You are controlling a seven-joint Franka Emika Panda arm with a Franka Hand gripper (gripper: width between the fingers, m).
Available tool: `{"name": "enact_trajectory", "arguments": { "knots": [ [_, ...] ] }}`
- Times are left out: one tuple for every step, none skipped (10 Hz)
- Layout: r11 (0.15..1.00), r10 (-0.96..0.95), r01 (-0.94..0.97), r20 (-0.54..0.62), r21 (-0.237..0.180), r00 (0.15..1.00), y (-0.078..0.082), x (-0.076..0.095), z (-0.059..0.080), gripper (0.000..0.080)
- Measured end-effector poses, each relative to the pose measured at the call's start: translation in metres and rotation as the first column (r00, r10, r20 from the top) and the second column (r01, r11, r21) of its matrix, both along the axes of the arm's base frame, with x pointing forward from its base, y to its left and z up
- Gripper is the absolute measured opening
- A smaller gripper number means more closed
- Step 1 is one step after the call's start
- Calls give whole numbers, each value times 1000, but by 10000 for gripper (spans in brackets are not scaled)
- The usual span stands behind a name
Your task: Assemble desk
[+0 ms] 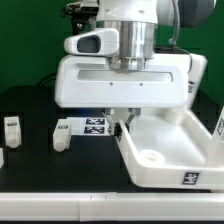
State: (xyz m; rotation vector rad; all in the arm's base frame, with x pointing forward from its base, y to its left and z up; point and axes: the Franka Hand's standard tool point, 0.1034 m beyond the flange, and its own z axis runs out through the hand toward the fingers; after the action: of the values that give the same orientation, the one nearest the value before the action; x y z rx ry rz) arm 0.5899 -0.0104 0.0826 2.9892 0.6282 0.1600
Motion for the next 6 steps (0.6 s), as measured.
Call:
{"name": "enact_trajectory", "arguments": {
  "knots": [
    [989,144,-144,-11,-21,990,-3,3,0,57],
    [983,178,-179,-18,-28,984,-5,1,-2,57],
    [966,253,-255,-30,-47,967,-8,1,-2,57],
    [950,304,-306,-41,-59,952,-10,1,-2,57],
    [939,333,-336,-48,-67,942,-12,1,-2,57],
    [849,513,-519,-81,-98,854,-16,10,0,57]
  ]
}}
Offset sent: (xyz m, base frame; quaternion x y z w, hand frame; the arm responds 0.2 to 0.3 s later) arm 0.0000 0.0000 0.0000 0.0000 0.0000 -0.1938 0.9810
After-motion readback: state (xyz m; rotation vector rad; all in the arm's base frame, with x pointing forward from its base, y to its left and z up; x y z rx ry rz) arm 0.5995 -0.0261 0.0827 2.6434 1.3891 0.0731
